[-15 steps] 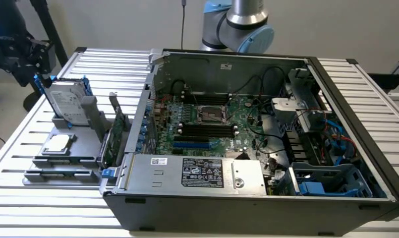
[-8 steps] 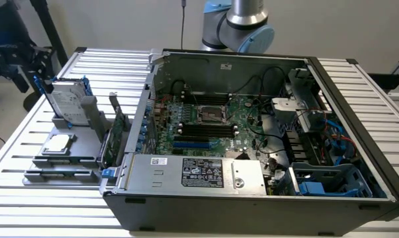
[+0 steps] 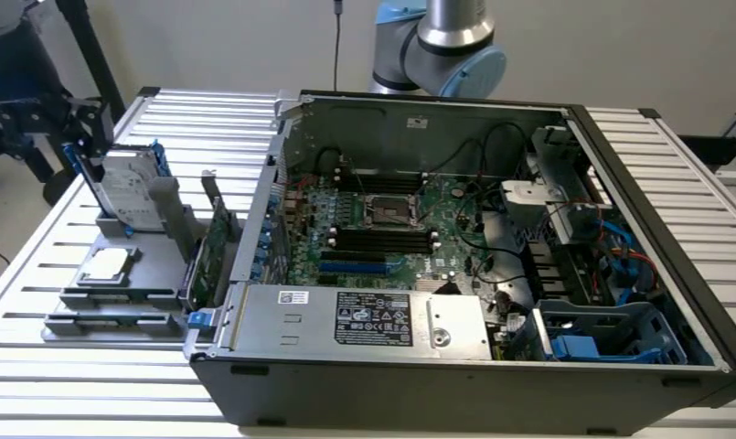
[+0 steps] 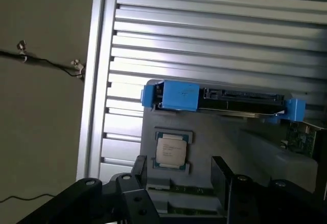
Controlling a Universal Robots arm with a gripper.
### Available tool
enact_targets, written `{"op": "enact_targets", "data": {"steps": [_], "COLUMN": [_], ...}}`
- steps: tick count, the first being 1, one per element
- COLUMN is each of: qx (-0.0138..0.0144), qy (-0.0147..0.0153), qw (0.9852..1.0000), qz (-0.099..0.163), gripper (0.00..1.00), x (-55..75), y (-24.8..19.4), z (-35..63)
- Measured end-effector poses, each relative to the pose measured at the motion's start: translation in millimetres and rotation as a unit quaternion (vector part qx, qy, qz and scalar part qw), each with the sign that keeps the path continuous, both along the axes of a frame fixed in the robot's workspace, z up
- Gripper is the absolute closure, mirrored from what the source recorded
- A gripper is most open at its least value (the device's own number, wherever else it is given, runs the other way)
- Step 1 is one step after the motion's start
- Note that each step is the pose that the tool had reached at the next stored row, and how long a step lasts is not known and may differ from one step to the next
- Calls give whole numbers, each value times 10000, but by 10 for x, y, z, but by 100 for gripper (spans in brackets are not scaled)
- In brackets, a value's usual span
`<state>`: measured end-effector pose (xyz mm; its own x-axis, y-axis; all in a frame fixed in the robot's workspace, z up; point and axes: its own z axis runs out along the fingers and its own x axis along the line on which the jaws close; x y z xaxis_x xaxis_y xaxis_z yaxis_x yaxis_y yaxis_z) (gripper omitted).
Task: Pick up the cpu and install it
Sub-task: 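Pick up the cpu and move it towards the insertion slot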
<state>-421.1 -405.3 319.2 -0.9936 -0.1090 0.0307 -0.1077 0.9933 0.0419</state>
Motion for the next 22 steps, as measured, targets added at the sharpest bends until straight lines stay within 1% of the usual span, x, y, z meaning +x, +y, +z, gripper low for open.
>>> {"op": "enact_targets", "data": {"steps": [4, 6, 15, 18, 22], "qx": [0, 0, 0, 0, 0], "qy": [0, 0, 0, 0, 0], "qw": [10000, 10000, 10000, 10000, 10000], "qz": [81, 89, 89, 89, 89], "gripper": [38, 38, 38, 38, 38], "x": [0, -1, 0, -1, -1], "y": [-22, -41, -155, -172, -182], "z": [-72, -109, -273, -327, -401]}}
